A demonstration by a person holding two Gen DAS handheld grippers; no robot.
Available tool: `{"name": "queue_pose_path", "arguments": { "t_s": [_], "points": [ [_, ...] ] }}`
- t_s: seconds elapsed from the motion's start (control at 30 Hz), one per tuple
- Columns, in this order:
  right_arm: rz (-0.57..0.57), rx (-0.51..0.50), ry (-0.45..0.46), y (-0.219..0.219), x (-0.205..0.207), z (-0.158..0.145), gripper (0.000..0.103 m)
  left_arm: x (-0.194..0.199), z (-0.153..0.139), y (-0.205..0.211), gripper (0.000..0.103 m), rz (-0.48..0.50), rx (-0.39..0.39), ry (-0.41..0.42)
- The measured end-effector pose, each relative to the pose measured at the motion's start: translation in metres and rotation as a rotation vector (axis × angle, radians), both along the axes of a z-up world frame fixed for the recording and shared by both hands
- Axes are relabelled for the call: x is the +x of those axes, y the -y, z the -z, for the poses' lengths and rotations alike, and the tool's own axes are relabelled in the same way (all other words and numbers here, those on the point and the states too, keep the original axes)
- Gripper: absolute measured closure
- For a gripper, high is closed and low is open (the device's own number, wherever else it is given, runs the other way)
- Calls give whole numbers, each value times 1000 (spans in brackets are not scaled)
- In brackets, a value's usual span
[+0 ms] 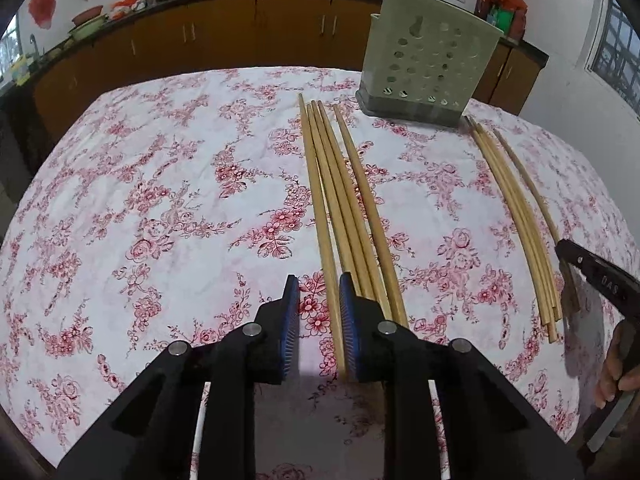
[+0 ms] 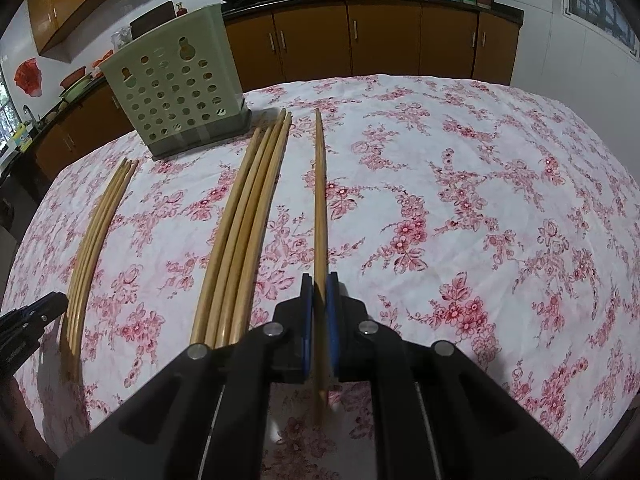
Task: Organize utensils
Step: 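Grasp one wooden chopstick with the right tool while the left tool grasps another, then lift the chopsticks with both tools and carry them over the green holder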
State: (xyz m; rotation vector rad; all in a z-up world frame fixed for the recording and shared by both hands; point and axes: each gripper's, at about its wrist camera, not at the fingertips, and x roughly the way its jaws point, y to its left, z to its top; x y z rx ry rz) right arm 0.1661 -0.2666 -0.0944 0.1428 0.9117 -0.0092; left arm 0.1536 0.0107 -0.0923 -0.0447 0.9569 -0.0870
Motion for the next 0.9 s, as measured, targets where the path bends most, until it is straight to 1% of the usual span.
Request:
{"name": "queue_pose_path", "arguments": {
  "t_s": [0.03,0.17,0.4,0.53,0.63,0.77,0.9],
  "points": [
    [-4,-2,0,-1,-1,0,93,1,0,-1,90,-9,10,6],
    [-15,-15,6,-2,0,0,93,11,1,-8,95,-15,10,5],
    [-7,-24,19,4,17,-1,95,41,0,-30,95,-53,22,20],
    [11,-29,27,11,30,0,95,51,0,-34,95,-41,30,36],
    [6,-28,38,13,31,1,94,48,1,-33,95,-29,35,49],
    [0,-32,46,12,22,2,93,40,1,-35,95,-26,-1,61],
    [1,-16,48,13,18,2,93,34,2,-34,95,-17,-6,72]
  ]
}}
